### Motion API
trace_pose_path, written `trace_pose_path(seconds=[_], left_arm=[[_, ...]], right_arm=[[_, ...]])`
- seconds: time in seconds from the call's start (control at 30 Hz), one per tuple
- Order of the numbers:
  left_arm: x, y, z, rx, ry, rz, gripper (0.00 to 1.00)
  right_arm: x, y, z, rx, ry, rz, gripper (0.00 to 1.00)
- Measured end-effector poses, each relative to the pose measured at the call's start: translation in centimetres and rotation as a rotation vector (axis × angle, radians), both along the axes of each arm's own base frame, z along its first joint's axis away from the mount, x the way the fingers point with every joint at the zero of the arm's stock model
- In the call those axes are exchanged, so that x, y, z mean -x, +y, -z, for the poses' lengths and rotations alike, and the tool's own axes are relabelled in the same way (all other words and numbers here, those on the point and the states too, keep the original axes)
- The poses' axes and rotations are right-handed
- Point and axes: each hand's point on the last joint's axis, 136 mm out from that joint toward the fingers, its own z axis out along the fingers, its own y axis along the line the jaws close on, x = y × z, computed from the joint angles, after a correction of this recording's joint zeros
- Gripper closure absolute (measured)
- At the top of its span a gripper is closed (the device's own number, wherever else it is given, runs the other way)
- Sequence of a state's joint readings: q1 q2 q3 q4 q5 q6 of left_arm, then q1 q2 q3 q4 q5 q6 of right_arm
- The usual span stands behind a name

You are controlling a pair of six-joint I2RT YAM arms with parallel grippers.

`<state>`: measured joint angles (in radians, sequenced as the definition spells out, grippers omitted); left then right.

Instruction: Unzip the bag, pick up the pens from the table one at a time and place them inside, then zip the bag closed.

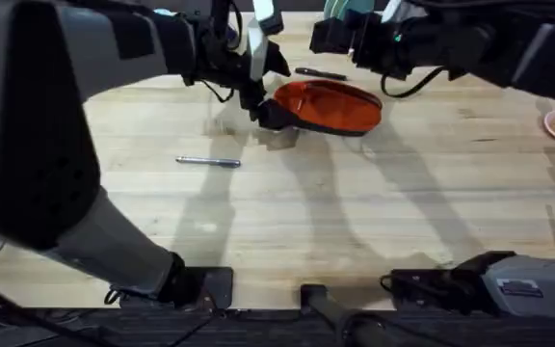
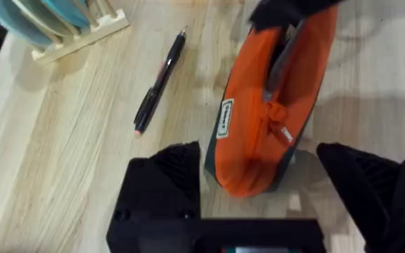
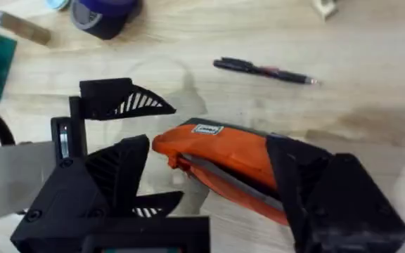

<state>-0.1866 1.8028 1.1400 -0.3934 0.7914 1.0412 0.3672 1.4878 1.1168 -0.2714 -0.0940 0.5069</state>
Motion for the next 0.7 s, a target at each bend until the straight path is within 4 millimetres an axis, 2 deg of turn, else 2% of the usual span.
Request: trace_pose_path(seconds=[0.23, 0.5, 0.7], left_arm=[[0.4, 1.2, -2.9, 0.017, -0.031, -0.025, 0.005], [2.3, 3.4, -4.9, 0.019, 0.036, -0.077, 0.006], [3.4, 4.8, -8.6, 0.044, 0.029, -0.161, 0.006]], right_arm=[[0.7, -0.3, -3.9, 0.032, -0.128, -0.061, 0.006], [1.4, -0.6, -5.0, 0.066, -0.108, -0.084, 0.006], [2.1, -0.9, -7.4, 0.104, -0.099, -0.109, 0.006]])
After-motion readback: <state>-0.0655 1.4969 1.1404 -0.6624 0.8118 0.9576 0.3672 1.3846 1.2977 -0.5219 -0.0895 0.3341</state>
